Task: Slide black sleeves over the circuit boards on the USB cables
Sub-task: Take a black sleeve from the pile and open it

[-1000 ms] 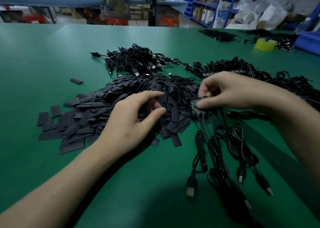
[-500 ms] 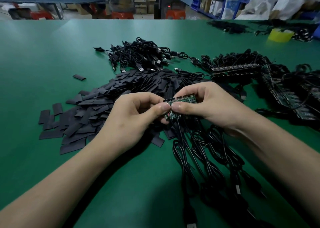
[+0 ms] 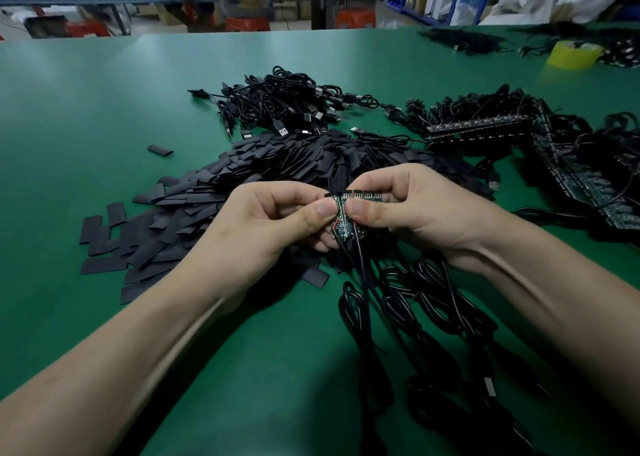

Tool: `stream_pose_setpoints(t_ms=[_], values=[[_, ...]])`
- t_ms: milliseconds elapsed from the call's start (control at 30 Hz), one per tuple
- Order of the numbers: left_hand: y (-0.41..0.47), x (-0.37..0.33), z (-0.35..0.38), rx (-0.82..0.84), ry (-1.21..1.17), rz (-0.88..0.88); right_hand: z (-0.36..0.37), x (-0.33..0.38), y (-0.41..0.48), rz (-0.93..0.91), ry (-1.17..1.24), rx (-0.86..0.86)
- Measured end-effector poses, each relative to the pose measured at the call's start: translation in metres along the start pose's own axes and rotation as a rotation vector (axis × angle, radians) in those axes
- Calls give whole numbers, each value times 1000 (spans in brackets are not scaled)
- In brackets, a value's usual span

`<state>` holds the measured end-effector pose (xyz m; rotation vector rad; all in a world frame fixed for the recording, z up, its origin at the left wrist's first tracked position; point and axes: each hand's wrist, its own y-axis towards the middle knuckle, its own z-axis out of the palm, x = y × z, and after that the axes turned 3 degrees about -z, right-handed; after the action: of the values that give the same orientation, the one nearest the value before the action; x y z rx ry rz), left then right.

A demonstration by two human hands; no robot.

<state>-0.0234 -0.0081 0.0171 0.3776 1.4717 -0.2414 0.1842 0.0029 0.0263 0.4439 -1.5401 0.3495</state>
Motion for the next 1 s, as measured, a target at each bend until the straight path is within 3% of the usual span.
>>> stream_pose_setpoints(t_ms=[133,333,467,533,633,733,900,1000], values=[[1,-3,0,-40,-43,20,-19,17,-4,29,-150,33],[2,-7,-3,-164,1,137,-75,44,-19,264,-830,107],[3,-8,-4,-293,4,201,-82,45,-21,295,-895,147],[4,-10,-6,-349,-21,215,-87,45,-22,133,-776,82],[3,-11,-6,-352,-16,199,-86,39,-20,-124,-378,-29],[3,-8,-4,-321,-6,171,-70,33,-15,-293,1,50],[4,-4,-3,-278,-4,174,-45,32,-10,-304,363,234],[4,0,2,-230,30,185,-32,27,-8,-292,385,189]])
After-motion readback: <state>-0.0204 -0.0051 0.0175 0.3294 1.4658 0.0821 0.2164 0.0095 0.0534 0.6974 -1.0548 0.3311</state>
